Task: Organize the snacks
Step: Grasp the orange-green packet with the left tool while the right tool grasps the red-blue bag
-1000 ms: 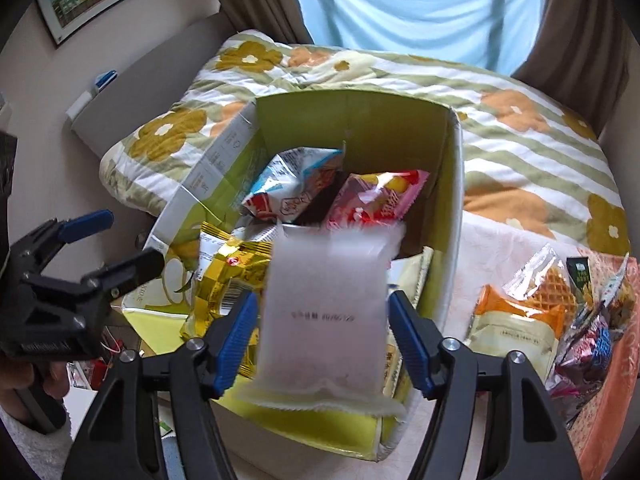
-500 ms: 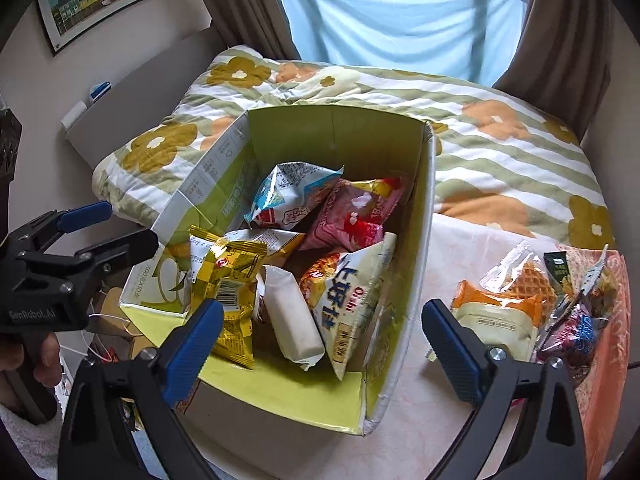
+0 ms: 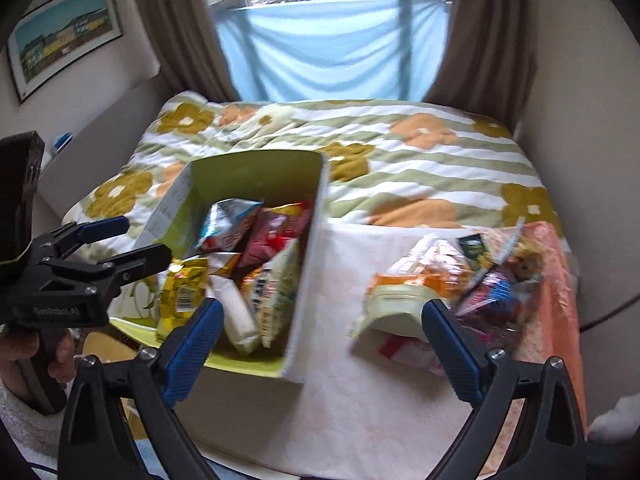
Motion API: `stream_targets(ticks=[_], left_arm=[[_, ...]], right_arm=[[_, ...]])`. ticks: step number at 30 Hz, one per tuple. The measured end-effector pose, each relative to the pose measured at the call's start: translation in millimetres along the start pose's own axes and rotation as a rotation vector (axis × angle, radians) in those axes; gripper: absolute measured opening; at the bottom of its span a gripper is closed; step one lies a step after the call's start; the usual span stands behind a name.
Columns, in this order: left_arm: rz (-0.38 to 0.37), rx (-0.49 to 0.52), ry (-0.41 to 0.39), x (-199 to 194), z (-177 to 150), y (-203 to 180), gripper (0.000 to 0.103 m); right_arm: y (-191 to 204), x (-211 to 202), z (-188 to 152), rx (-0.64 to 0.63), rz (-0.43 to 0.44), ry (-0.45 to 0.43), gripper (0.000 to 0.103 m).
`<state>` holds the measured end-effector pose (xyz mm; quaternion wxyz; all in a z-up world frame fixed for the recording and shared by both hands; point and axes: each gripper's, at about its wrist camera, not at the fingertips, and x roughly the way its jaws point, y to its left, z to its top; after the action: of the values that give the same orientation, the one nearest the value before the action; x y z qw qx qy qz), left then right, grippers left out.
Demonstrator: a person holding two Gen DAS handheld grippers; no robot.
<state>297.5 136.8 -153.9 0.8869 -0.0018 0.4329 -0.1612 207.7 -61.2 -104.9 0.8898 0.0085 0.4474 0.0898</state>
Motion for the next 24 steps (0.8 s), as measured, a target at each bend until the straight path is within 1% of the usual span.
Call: stream_targets(ticks=[3,4,9,12,14,17,19,20,21,24], left_arm=[[-0.012,0.043,-0.008,2.5,7.3,-24.7,0.103],[-0.017,0.056,-0.007,4.1,9.6,-33.8,0.103],[-0.018,0.111,-0.009,13.4,18.8,-80.4,0.103],[0.012,0.154,0.007,25.8,24.7,-112.0,0.103],[0.011,0.176,0.029,36.8,28.2,-129.2,0.103],[0.011,0.246,0.091,63.1,34.3,-151.6,0.103],[0.03,0.302,0.139,82.2,38.6,-163.2,0.103],[0.031,0.331,0.17,92.0,40.3,-168.5,0.103],[0.025,0.367,0.218,104.5,42.1,-175.3,0.103],[-0.006,0.458,0.338,134.2,42.4,-189.7,0.103]], right_arm=[[-32.5,-13.8,-4.9,0.046,-0.062,-0.023,0.099],[-41.2,-17.4,-5.7,0.055,-0.069,-0.031,0.099],[-91.0,-28.9,-5.8,0.071,-0.056,-0.055,0.099],[-124.0,-27.1,-3.8,0.062,-0.044,-0.035,0.099],[-140.1,-22.9,-2.8,0.047,-0.033,-0.018,0.099],[-168.4,-11.0,-2.1,0.005,-0.027,0.022,0.099],[-186.1,-1.7,-2.7,-0.022,-0.018,0.049,0.099],[-193.3,2.4,-3.3,-0.033,-0.007,0.06,0.099],[-200.4,7.3,-3.6,-0.046,0.006,0.074,0.099],[-218.6,23.9,-4.8,-0.088,0.033,0.117,0.099]])
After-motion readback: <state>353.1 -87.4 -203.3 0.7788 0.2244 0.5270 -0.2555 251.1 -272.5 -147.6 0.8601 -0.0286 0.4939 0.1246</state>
